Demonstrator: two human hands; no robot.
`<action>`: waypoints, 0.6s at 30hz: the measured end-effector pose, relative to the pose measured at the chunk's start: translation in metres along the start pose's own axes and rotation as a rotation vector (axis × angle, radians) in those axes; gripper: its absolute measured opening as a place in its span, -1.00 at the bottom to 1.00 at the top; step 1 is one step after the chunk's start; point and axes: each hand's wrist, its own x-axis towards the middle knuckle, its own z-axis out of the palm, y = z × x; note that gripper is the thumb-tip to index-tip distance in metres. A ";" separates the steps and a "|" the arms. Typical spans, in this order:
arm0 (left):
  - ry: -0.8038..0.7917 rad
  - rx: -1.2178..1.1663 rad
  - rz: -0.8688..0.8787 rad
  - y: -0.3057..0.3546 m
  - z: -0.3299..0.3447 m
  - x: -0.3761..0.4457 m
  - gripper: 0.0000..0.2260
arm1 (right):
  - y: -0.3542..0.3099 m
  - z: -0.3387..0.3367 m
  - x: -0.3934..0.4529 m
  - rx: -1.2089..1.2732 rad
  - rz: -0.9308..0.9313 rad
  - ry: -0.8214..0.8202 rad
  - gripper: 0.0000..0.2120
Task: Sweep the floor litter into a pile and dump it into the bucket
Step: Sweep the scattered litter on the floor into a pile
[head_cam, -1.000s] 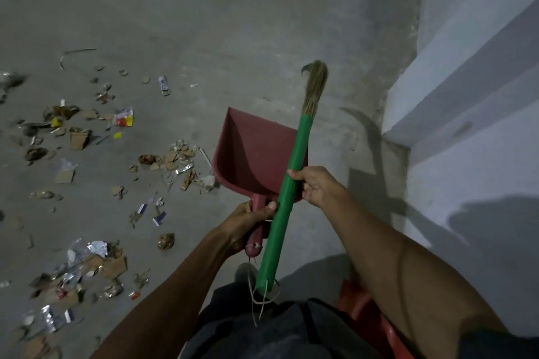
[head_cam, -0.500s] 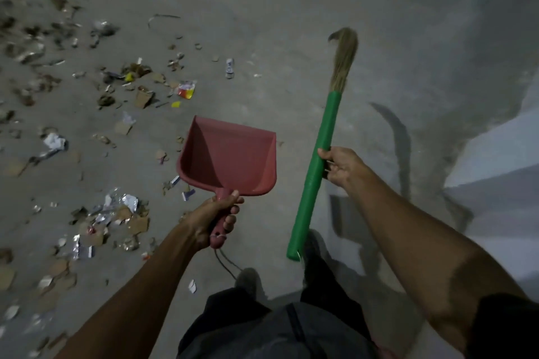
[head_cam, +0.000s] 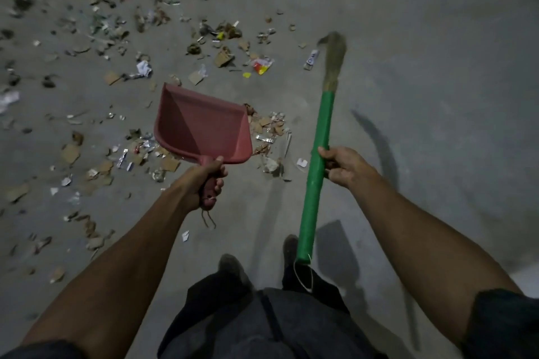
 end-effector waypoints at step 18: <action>-0.006 -0.742 0.136 -0.021 -0.019 0.013 -0.67 | 0.066 0.076 -0.036 -0.406 0.187 -0.793 -0.69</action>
